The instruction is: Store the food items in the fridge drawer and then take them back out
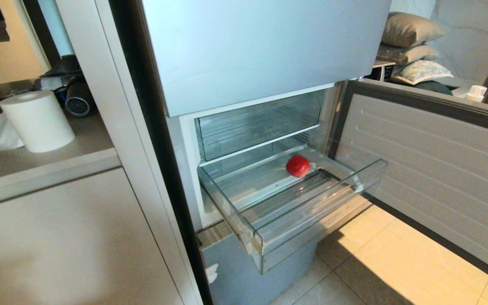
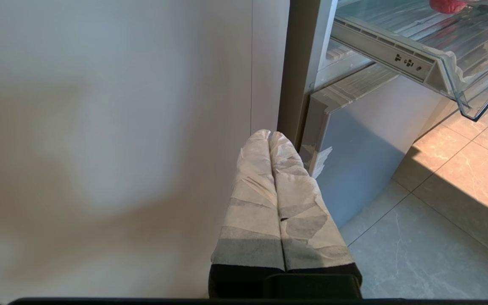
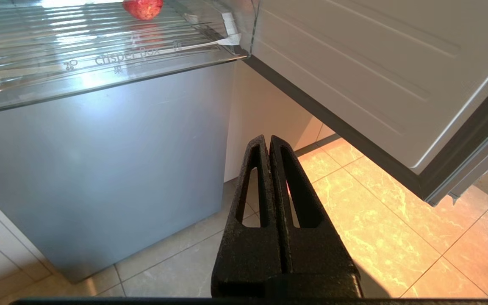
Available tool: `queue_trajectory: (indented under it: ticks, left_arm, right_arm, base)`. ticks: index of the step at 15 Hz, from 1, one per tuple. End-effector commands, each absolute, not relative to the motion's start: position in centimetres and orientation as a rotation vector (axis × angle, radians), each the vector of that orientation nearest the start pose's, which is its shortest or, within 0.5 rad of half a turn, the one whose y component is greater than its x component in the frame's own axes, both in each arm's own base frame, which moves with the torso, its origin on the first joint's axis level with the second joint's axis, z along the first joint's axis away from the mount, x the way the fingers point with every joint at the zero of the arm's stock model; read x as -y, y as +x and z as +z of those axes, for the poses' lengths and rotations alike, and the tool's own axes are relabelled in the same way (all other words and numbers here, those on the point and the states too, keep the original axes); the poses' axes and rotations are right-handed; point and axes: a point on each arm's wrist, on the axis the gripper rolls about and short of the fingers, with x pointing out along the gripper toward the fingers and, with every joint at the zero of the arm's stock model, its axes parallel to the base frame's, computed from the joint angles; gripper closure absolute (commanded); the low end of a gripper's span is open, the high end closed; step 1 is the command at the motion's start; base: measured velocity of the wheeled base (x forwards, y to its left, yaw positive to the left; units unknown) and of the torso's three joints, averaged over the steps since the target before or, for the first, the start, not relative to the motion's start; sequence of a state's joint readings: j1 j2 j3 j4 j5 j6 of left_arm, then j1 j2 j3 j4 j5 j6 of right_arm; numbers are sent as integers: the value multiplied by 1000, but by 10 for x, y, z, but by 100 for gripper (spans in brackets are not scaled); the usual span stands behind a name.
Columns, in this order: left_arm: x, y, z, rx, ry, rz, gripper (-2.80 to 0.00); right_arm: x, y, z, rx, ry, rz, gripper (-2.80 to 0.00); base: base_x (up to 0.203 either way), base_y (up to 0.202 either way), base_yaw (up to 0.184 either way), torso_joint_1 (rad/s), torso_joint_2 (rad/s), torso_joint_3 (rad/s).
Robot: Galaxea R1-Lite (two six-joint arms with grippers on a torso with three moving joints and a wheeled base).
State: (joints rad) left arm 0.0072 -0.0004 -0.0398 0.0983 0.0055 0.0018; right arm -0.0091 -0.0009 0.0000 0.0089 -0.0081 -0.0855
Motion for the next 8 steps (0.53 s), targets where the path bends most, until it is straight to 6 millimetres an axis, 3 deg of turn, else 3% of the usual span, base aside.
queue_trajectory:
  ticks: [1, 3, 8]
  left_arm:
    - [0, -26, 76, -59, 1, 14, 0]
    - [0, -26, 76, -59, 2, 14, 0]
    - [0, -26, 76, -59, 3, 14, 0]
  right_arm:
    - [0, -23, 74, -12, -87, -18, 0]
    - [0, -23, 74, -11, -86, -16, 0]
    - [0, -23, 74, -11, -82, -18, 0]
  base:
    - [0, 0, 0, 0, 0, 0]
    - [0, -5, 36, 1, 1, 1]
    - [1, -8, 165, 3, 0, 4]
